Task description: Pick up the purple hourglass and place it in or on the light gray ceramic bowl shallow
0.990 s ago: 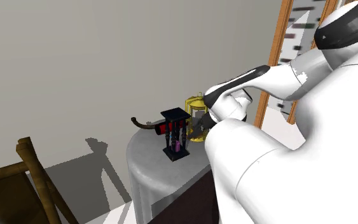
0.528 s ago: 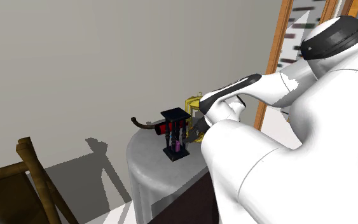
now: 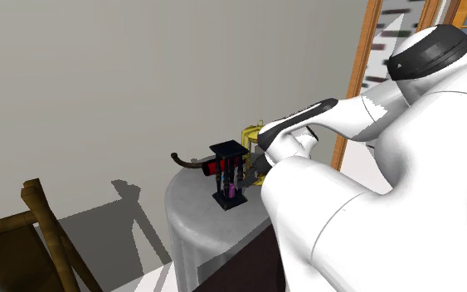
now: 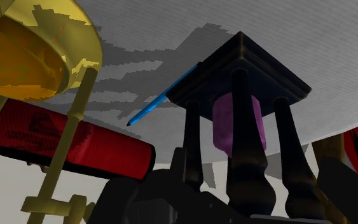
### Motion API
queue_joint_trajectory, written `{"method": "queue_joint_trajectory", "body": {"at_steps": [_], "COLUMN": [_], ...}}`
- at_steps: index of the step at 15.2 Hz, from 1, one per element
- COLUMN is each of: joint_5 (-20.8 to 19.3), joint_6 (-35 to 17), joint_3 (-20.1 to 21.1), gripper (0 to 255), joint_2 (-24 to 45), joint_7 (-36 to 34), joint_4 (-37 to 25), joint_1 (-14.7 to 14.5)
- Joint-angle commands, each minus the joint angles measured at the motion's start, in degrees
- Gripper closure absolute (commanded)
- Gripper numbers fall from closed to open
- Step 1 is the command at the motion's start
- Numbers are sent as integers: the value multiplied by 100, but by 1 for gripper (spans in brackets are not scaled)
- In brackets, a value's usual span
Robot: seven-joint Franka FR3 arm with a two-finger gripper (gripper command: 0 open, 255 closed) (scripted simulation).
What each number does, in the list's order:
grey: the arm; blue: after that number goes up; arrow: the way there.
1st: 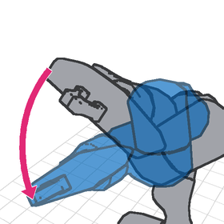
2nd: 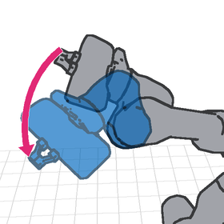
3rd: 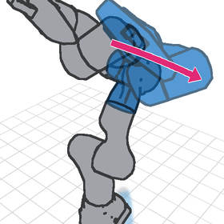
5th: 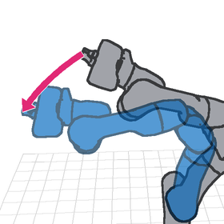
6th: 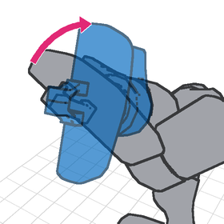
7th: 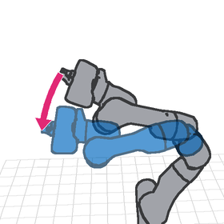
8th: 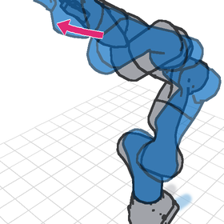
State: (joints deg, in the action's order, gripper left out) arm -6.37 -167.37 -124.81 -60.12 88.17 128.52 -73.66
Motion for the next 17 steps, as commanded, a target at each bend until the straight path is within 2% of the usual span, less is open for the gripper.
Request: {"method": "queue_joint_trajectory", "body": {"at_steps": [1, 10, 17], "joint_5": [0, 0, 123], "joint_6": [0, -1, 227], "joint_3": [0, -1, 410], "gripper": [255, 255, 255], "joint_2": [0, 0, 398], "joint_7": [0, 0, -192], "joint_4": [0, 0, 210], "joint_1": [0, -1, 303]}}
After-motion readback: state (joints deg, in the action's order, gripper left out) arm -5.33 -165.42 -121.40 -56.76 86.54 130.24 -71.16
